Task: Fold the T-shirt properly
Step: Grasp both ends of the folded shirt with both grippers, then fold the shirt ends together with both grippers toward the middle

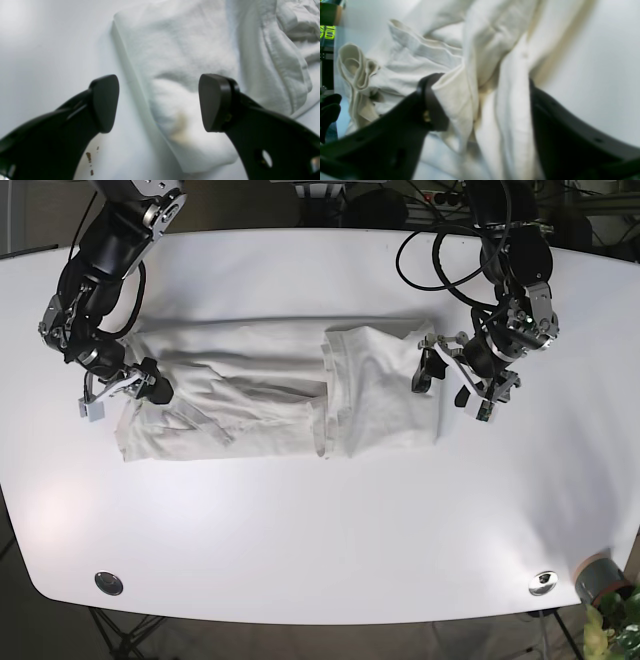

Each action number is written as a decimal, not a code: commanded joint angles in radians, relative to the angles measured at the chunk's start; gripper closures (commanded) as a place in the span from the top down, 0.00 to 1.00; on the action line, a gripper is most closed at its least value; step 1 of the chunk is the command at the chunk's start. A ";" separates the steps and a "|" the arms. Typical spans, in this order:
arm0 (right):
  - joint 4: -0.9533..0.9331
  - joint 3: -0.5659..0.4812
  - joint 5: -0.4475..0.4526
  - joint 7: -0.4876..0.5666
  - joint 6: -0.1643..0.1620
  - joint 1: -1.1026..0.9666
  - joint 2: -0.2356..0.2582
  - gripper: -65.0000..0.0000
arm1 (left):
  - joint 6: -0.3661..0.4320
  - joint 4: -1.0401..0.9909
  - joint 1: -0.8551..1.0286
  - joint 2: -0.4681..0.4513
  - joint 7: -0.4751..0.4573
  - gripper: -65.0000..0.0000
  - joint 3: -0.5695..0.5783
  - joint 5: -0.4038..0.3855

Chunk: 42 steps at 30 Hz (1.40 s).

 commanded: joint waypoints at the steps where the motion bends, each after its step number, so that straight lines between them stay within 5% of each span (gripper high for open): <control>1: 0.014 -0.001 -0.039 -0.012 -0.002 0.037 0.001 0.36 | -0.001 0.015 -0.013 -0.005 -0.019 0.72 0.001 -0.017; 8: 0.014 -0.001 -0.131 -0.012 -0.002 0.072 -0.002 0.03 | 0.000 0.015 -0.017 -0.005 -0.019 0.72 0.059 -0.017; 15: 0.029 -0.001 -0.099 -0.018 -0.002 0.061 0.002 0.03 | 0.000 -0.060 -0.062 -0.002 -0.020 0.72 0.068 -0.017; 24: 0.294 -0.043 -0.091 -0.067 -0.002 -0.037 -0.008 0.03 | -0.001 -0.206 -0.119 -0.007 -0.026 0.72 0.103 -0.017; 29: 0.468 -0.110 -0.091 -0.072 -0.002 -0.092 -0.036 0.03 | -0.001 -0.265 -0.143 -0.008 -0.051 0.61 0.133 -0.016; 36: 0.683 -0.228 -0.099 -0.072 -0.003 -0.158 -0.088 0.03 | 0.000 -0.298 -0.145 -0.011 -0.100 0.60 0.208 0.093; 42: 0.766 -0.345 -0.101 -0.072 -0.003 -0.175 -0.144 0.03 | 0.000 -0.299 -0.145 0.024 -0.123 0.29 0.208 0.171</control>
